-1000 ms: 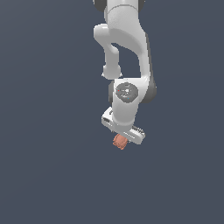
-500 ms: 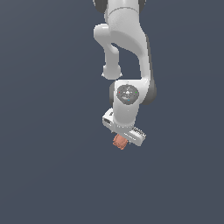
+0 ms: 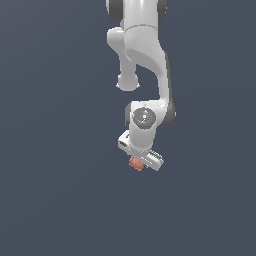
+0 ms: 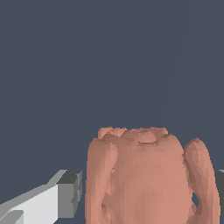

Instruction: Pick up the object and move it to a goal position.

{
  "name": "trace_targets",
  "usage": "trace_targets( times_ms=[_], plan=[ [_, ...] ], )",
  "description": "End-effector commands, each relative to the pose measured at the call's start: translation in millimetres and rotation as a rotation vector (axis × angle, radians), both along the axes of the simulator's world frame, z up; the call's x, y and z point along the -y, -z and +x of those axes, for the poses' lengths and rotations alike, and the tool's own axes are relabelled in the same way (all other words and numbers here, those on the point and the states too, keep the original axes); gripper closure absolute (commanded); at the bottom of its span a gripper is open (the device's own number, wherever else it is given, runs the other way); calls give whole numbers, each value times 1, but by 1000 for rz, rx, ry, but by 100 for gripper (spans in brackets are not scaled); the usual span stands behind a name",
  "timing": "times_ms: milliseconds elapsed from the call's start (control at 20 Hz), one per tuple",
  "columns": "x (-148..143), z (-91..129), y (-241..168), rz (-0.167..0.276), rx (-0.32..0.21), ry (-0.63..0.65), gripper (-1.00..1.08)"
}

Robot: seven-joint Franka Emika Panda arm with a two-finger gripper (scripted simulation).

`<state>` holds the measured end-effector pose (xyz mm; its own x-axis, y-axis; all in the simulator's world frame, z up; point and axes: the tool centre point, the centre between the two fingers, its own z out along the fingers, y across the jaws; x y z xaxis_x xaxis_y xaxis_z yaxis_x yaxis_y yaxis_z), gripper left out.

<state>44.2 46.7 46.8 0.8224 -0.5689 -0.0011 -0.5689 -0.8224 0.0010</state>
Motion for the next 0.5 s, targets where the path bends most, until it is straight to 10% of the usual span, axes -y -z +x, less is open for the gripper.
trace_targets(
  times_ms=[0,150,200,450],
  plan=[
    [0,1,6,0,1,0,-92],
    [0,2,6,0,1,0,-92],
    [0,2,6,0,1,0,108],
    [0,2,6,0,1,0,108]
  ],
)
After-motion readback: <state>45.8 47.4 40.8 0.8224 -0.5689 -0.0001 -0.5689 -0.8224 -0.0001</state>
